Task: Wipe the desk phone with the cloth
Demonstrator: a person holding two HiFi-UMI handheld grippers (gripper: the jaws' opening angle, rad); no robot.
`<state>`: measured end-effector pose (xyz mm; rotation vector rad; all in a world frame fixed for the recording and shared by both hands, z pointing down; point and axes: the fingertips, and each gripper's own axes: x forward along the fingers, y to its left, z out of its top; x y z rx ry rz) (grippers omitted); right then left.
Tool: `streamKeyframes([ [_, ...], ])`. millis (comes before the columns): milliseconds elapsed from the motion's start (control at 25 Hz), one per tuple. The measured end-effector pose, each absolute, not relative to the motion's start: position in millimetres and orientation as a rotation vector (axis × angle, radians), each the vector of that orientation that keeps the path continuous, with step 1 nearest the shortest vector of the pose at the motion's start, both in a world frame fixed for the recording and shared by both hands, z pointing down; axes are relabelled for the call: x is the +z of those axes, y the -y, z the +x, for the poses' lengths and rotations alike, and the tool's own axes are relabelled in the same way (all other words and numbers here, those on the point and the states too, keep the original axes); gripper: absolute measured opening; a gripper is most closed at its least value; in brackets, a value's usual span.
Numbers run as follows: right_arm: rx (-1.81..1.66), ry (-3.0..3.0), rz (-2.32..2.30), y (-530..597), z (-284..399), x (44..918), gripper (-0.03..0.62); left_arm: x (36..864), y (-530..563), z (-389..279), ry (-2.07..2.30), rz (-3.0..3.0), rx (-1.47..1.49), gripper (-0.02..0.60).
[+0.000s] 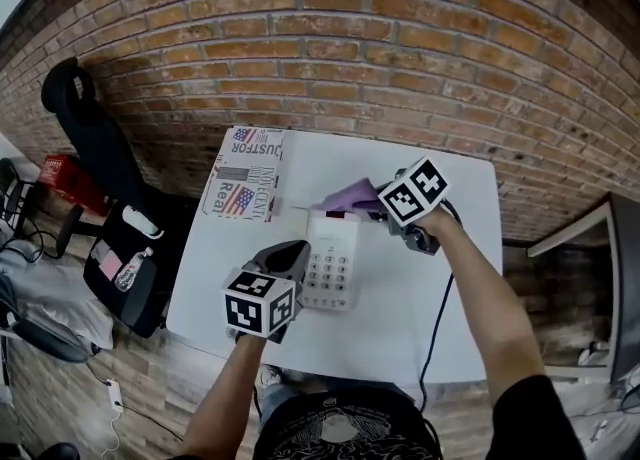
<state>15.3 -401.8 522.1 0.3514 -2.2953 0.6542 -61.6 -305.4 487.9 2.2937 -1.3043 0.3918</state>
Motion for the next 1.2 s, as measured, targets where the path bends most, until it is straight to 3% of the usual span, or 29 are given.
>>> streamKeyframes([
  [680, 0.514, 2.404, 0.904, 366, 75, 448, 0.044, 445, 321, -49, 1.194, 2.433, 0.375, 0.008],
  [1200, 0.401, 2.461, 1.27, 311, 68, 382, 0.044, 401, 309, -104, 1.282, 2.48, 0.377, 0.008],
])
